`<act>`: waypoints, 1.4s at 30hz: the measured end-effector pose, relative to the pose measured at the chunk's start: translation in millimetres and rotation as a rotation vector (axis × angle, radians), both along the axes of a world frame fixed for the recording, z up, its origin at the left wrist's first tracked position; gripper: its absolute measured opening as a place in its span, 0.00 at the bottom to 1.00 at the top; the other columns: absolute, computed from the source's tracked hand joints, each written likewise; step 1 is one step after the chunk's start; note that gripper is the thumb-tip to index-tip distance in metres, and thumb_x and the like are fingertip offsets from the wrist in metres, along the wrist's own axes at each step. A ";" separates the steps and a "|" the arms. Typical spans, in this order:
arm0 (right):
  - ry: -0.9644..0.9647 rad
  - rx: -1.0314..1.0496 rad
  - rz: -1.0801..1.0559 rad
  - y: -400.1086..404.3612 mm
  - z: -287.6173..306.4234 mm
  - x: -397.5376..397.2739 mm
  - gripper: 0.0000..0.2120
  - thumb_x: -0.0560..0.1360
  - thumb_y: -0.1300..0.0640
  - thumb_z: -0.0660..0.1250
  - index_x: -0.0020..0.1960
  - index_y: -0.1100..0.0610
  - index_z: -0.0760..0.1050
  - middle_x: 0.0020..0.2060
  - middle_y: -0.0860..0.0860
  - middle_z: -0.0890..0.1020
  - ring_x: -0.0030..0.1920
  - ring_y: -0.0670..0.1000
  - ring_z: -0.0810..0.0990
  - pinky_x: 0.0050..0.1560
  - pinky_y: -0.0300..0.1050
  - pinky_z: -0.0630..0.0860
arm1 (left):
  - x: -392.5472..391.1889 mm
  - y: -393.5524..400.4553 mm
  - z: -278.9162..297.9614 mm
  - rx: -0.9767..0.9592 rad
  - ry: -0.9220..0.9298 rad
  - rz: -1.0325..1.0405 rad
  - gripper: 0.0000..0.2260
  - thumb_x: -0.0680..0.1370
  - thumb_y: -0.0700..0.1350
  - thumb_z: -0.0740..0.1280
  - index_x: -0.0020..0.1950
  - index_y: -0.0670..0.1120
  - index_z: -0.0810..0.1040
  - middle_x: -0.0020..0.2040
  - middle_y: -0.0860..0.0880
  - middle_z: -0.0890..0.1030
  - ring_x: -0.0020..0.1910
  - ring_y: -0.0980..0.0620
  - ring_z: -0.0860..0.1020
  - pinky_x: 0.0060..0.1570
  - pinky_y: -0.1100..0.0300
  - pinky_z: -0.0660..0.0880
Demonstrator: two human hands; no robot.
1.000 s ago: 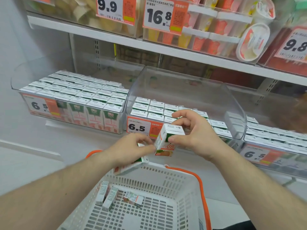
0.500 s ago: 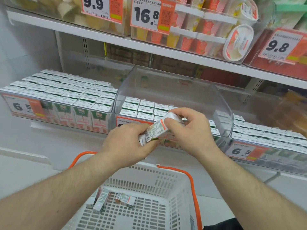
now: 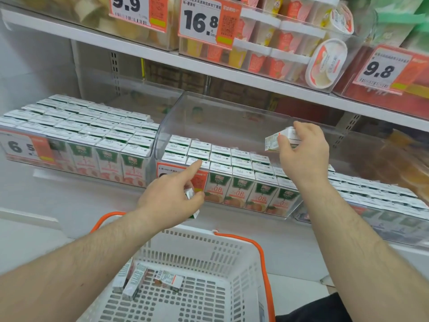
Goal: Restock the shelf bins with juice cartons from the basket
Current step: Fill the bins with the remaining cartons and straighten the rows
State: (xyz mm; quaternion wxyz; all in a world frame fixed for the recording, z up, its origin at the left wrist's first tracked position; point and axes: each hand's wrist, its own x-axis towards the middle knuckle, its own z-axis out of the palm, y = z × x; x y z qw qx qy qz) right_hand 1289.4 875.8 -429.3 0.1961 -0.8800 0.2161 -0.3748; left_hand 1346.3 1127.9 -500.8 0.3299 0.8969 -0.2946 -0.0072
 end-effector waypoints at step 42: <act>0.088 0.118 0.310 72.0 -3.6 -6.2 0.06 0.77 0.57 0.65 0.48 0.52 0.82 0.44 0.43 0.81 0.46 0.44 0.79 0.47 0.37 0.73 | -12.3 -6.4 20.6 -0.708 0.628 0.224 0.12 0.82 0.56 0.55 0.54 0.56 0.77 0.46 0.51 0.81 0.41 0.52 0.79 0.33 0.61 0.74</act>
